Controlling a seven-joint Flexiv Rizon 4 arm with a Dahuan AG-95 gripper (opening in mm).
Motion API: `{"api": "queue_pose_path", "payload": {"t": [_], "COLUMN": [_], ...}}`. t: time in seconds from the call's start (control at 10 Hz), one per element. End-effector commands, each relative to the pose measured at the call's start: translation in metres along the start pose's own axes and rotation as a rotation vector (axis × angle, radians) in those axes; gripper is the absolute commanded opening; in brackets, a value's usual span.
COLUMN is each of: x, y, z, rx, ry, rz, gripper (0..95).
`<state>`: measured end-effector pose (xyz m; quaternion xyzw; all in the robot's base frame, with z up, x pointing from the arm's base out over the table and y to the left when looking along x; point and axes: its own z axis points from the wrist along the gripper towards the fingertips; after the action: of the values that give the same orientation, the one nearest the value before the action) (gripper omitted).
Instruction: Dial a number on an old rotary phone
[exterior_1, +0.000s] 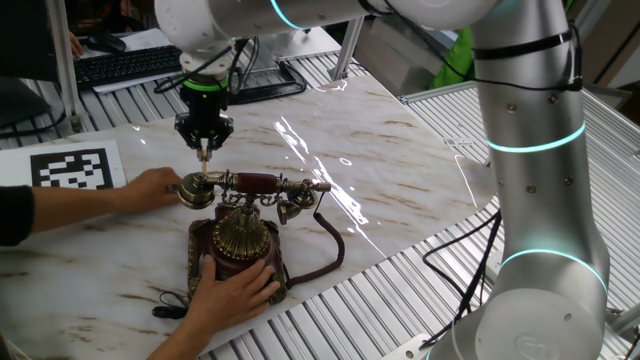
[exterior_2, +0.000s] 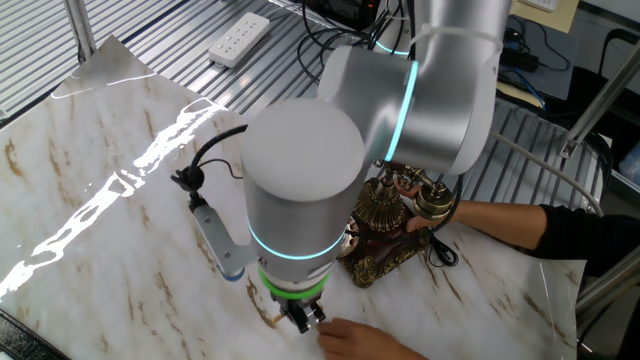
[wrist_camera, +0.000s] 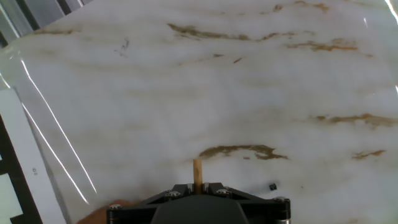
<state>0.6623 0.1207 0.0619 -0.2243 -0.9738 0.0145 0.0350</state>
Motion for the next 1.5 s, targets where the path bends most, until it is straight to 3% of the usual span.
{"api": "queue_pose_path", "payload": {"t": [0.1,0.7,1.3,1.4,1.5], "x": [0.001,0.017,0.021,0.021,0.021], "y": [-0.002,-0.004,-0.004,-0.004,-0.004], "z": [0.002,0.007,0.011,0.011,0.011], "rx": [0.0,0.005,0.007,0.007,0.007], "ry": [-0.004,-0.001,-0.005,-0.005,-0.005], "rz": [-0.001,-0.008,-0.013,-0.013,-0.015], "gripper": [0.0,0.0,0.0,19.0,19.0]}}
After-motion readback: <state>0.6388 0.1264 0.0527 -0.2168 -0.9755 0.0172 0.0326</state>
